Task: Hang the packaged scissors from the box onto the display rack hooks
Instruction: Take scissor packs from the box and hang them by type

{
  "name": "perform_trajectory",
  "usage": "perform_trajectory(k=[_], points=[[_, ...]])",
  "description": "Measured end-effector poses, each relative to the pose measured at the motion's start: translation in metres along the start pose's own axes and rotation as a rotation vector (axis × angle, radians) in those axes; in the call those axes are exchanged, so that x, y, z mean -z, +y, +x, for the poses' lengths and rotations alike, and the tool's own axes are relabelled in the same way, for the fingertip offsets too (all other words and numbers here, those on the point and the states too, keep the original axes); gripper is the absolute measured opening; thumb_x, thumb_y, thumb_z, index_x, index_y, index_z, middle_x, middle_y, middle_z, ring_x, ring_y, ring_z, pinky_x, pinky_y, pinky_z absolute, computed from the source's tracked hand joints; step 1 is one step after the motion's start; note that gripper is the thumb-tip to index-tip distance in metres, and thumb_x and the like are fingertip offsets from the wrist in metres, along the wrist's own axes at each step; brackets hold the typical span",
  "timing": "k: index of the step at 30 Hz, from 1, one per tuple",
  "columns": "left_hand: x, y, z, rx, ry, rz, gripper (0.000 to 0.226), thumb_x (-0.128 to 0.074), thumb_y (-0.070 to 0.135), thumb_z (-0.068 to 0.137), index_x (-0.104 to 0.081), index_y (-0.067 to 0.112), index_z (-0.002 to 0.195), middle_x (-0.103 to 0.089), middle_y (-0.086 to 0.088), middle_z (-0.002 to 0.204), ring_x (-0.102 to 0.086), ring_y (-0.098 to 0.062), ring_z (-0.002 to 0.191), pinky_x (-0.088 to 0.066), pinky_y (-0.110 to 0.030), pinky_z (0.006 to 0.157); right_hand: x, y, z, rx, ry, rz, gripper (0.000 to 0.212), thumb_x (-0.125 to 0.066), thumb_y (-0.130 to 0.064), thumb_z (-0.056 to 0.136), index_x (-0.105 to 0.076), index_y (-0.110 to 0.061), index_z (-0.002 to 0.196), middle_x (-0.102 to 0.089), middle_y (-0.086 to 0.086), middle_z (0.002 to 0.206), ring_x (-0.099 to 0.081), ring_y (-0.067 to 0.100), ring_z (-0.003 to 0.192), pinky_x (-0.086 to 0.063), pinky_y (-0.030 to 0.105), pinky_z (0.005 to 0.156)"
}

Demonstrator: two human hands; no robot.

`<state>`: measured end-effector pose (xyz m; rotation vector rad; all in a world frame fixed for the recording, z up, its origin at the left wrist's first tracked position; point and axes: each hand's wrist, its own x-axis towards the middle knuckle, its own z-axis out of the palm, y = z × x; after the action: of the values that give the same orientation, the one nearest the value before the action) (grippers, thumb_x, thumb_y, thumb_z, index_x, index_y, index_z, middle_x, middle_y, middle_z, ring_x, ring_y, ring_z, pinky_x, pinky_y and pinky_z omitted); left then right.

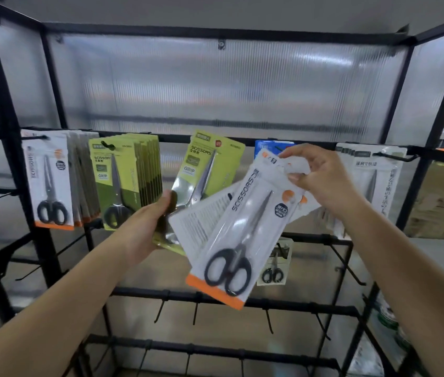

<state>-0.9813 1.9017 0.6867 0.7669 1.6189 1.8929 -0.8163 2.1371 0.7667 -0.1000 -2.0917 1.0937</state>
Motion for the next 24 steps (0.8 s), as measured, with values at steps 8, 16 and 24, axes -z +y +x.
perform_trajectory(k=[8,16,24], points=[[-0.038,-0.001,-0.013,0.022,-0.147,0.117,0.083,-0.089,0.045,0.039,-0.059,0.012,0.109,-0.074,-0.006,0.091,-0.071,-0.022,0.083,-0.058,-0.028,0.063,-0.02,-0.018,0.024,0.049,-0.072,-0.137,0.054,-0.059,0.015,0.076,-0.062,-0.039,0.08,-0.059,-0.011,0.112,-0.056,0.002,0.099,-0.045,0.003,0.052],[-0.051,-0.019,-0.017,-0.106,-0.036,0.133,0.048,-0.078,0.005,0.058,-0.06,0.013,0.102,-0.074,-0.001,0.095,-0.071,-0.02,0.086,-0.056,-0.026,0.063,-0.042,-0.011,0.01,0.085,0.086,-0.248,0.056,-0.058,0.006,0.084,-0.055,-0.031,0.125,-0.048,-0.017,0.112,-0.047,-0.018,0.088,-0.037,-0.003,0.07],[-0.047,-0.03,-0.022,-0.195,0.167,-0.078,0.039,-0.072,-0.006,0.068,-0.062,0.017,0.099,-0.075,-0.001,0.091,-0.072,-0.019,0.08,-0.056,-0.027,0.061,-0.083,0.009,-0.055,-0.093,0.07,0.109,0.081,-0.076,-0.017,0.074,-0.028,-0.029,0.138,-0.049,-0.016,0.127,-0.05,0.005,0.116,-0.047,0.029,0.095]])
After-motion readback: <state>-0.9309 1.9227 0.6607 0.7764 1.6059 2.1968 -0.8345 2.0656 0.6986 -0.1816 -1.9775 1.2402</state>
